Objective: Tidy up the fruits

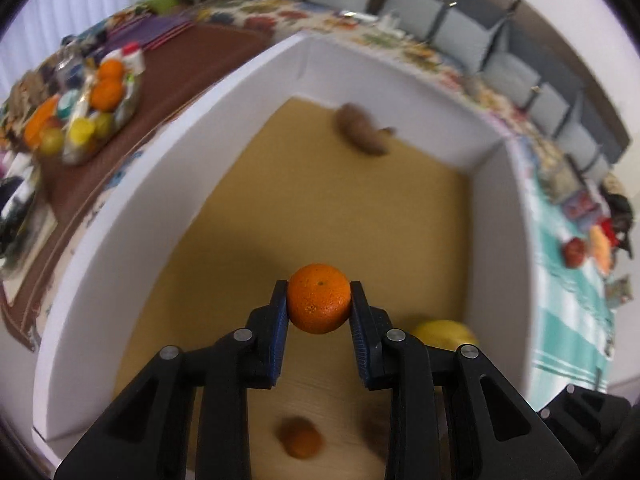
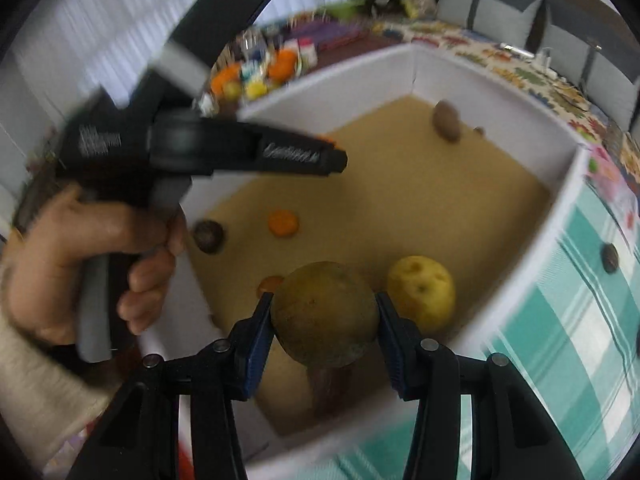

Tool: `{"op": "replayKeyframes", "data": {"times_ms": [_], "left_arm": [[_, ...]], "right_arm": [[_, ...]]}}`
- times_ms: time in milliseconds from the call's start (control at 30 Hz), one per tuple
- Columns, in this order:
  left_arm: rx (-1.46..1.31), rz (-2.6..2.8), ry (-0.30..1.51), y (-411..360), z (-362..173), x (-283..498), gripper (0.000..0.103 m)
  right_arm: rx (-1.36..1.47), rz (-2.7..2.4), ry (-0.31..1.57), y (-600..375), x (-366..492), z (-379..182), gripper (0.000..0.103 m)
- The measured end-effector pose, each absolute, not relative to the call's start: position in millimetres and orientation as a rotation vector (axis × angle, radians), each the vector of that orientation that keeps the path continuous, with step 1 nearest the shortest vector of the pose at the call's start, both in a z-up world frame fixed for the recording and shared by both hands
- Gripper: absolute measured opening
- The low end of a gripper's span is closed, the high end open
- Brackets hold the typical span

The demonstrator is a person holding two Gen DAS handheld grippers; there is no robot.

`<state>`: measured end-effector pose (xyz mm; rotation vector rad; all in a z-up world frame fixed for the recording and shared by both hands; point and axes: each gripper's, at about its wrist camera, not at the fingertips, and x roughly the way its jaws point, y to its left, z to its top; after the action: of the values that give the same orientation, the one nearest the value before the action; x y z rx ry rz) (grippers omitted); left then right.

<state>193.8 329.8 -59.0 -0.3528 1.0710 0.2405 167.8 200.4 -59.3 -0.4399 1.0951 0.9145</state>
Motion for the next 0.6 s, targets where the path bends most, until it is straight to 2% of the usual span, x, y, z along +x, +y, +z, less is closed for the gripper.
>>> {"op": "replayKeyframes", "data": {"times_ms": [33, 100, 133, 167, 200, 267, 600], "left_arm": [[-0.333, 0.275, 1.070, 334, -62, 192, 0.033], [-0.319, 0.311, 1.041, 340, -58, 188, 0.054], [-0.315, 0.325, 1.010, 342, -53, 183, 0.072], [-0.301, 0.346, 0.971, 343, -43, 176, 0.082], [-0.280, 0.364, 0.934, 342, -35, 171, 0.083], [-0.240, 0.378, 0.865, 335, -17, 157, 0.083], [-0.116, 0.401, 0.616, 284, 60, 116, 0.085]], "right_arm": [[-0.462, 0.906, 1.096, 208, 168, -68, 0.049], [-0.467, 0.897, 1.092, 211, 168, -77, 0.051], [-0.443, 0.891, 1.076, 210, 169, -77, 0.055], [-0.424, 0.886, 1.066, 208, 169, -76, 0.067], [-0.405, 0.879, 1.055, 205, 170, -73, 0.079], [-0.369, 0.866, 1.013, 194, 168, -59, 0.087], [-0.305, 0.812, 0.858, 130, 143, 11, 0.094]]}}
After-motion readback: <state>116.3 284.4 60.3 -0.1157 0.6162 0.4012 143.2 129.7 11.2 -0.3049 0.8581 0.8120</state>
